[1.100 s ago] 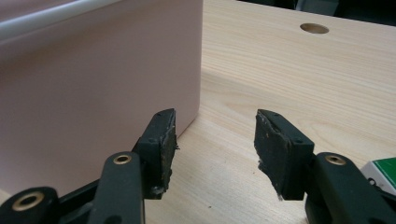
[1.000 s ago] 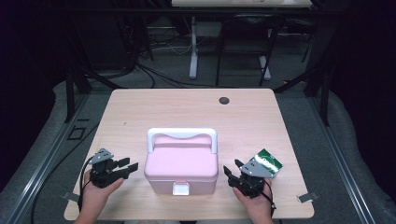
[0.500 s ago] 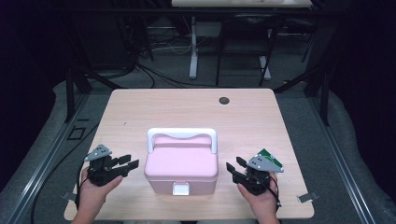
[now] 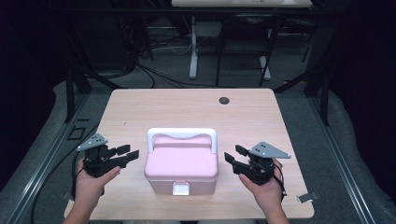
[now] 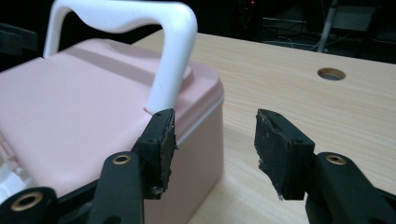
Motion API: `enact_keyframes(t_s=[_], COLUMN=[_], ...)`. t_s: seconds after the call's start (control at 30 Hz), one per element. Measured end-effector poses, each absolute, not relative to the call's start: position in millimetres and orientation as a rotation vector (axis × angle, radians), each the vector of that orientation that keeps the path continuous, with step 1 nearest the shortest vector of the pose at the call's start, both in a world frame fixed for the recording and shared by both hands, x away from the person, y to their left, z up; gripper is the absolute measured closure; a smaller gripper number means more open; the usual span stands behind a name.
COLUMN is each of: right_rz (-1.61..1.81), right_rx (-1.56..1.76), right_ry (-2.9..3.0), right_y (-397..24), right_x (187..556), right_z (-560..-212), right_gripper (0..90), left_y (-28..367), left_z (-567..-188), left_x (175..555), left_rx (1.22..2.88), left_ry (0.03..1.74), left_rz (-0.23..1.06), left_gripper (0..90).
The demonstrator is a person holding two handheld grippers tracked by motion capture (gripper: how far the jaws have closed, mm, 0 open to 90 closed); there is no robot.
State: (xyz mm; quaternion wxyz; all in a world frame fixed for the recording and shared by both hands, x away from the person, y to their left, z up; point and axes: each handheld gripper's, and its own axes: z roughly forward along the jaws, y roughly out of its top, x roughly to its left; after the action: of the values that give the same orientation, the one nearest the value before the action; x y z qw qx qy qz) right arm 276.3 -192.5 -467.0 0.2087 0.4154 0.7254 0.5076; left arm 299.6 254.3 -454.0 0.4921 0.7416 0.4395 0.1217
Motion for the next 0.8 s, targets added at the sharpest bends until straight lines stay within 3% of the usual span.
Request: enact_keyframes(t_s=[0.37, 0.53, 0.8], right_rz=[1.525, 1.535, 1.546], right_rx=[1.09, 1.093, 1.059], right_ry=[2.049, 2.086, 2.081], right_y=[-165.8, -155.4, -145.7], right_x=[295.1, 304.5, 305.8], right_z=[-464.8, -470.9, -472.6], right_gripper=[43.9, 46.9, 52.0], left_y=[221.0, 206.6, 202.7], left_z=[-449.8, -451.5, -453.0], left_x=[314.3, 321.8, 323.2], left_rx=[1.842, 1.847, 1.866], left_ry=[0.994, 0.976, 0.979], left_rz=[0.248, 0.228, 0.241], left_gripper=[45.7, 46.0, 54.4])
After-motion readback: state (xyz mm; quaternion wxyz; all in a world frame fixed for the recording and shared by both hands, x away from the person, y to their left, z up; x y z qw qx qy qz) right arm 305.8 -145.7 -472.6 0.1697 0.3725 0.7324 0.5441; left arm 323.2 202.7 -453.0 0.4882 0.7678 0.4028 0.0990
